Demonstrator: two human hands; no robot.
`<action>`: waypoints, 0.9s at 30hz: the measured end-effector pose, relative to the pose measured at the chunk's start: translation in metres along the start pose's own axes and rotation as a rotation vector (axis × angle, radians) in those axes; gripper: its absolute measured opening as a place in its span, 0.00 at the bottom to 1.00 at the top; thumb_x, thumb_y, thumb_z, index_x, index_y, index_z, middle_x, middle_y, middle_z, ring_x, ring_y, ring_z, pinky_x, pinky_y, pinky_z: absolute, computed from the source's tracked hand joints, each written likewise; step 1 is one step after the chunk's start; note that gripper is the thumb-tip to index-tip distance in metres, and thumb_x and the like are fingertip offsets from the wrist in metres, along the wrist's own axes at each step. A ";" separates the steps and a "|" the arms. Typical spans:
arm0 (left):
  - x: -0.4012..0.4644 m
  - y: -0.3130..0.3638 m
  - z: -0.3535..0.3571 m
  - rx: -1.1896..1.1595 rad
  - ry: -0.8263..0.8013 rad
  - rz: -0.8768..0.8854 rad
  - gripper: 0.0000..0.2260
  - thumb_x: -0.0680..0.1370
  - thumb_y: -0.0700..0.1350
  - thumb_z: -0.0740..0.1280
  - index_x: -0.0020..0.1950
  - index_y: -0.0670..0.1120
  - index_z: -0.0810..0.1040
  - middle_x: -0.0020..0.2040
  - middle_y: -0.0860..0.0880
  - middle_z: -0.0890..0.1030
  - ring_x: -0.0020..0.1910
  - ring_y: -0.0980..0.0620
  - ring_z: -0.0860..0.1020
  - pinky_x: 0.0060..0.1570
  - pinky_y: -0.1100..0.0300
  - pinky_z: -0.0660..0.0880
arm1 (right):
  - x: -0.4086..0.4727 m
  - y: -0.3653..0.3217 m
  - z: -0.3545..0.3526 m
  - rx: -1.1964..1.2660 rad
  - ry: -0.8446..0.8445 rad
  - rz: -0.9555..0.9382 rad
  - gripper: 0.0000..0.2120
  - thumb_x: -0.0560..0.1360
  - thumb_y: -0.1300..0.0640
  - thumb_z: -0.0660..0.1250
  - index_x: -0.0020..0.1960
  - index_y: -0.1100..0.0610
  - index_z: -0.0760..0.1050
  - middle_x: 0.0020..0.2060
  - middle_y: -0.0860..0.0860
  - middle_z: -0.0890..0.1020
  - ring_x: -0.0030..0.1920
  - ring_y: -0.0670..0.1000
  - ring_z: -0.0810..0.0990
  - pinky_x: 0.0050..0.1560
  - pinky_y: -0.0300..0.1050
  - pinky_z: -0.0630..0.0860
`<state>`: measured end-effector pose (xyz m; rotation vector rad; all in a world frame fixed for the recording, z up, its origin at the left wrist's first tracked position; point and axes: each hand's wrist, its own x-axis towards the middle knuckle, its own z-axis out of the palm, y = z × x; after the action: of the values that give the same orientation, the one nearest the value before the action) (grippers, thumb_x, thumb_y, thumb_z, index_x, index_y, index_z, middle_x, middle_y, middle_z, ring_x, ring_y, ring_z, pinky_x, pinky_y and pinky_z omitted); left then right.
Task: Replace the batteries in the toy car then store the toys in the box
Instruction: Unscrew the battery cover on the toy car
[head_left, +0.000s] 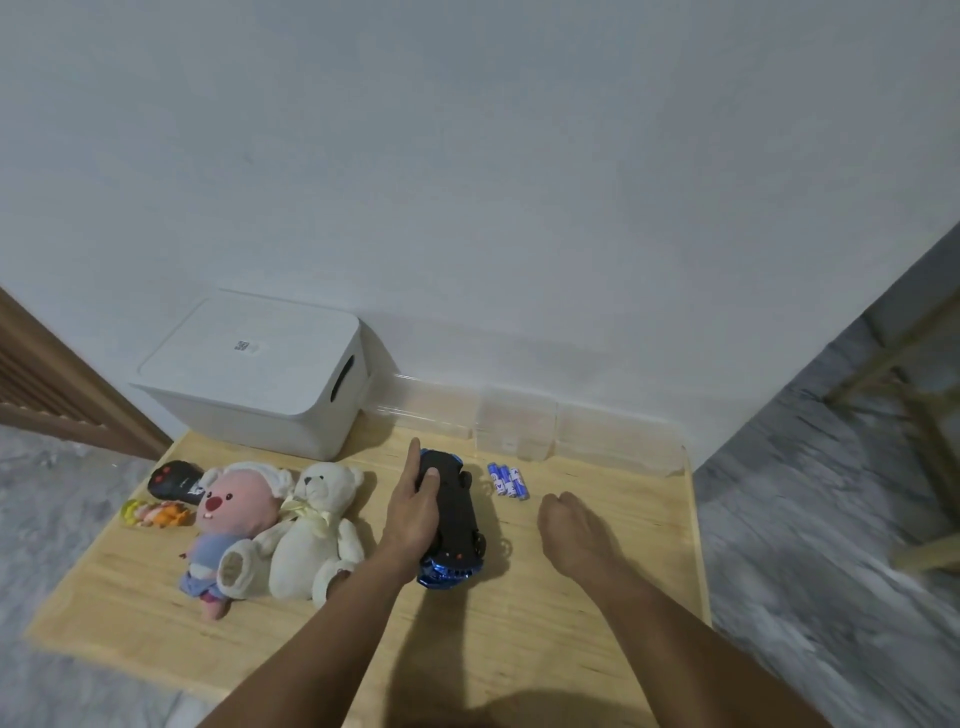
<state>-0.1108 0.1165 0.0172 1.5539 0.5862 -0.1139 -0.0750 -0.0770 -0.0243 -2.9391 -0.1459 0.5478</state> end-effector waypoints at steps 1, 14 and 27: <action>0.000 0.000 0.001 0.002 -0.007 -0.001 0.23 0.84 0.45 0.55 0.78 0.59 0.55 0.65 0.50 0.70 0.47 0.57 0.74 0.39 0.61 0.73 | 0.001 0.002 0.000 0.019 0.005 -0.001 0.12 0.76 0.64 0.60 0.57 0.55 0.75 0.55 0.54 0.76 0.56 0.57 0.76 0.51 0.48 0.73; 0.005 0.007 0.007 -0.090 -0.037 -0.036 0.23 0.84 0.46 0.55 0.77 0.62 0.56 0.64 0.52 0.70 0.52 0.51 0.75 0.54 0.52 0.76 | 0.030 0.022 -0.001 0.781 0.082 0.345 0.15 0.74 0.64 0.67 0.60 0.56 0.78 0.50 0.55 0.82 0.51 0.57 0.82 0.55 0.50 0.79; 0.010 0.009 0.011 -0.245 -0.087 -0.182 0.16 0.83 0.47 0.57 0.72 0.47 0.68 0.65 0.43 0.77 0.56 0.43 0.79 0.53 0.46 0.78 | 0.034 0.011 0.016 0.725 0.178 0.441 0.13 0.68 0.57 0.77 0.48 0.56 0.76 0.44 0.53 0.80 0.40 0.55 0.82 0.41 0.53 0.82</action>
<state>-0.0956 0.1086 0.0203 1.2508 0.6475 -0.2377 -0.0486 -0.0819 -0.0532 -2.2735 0.6030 0.2923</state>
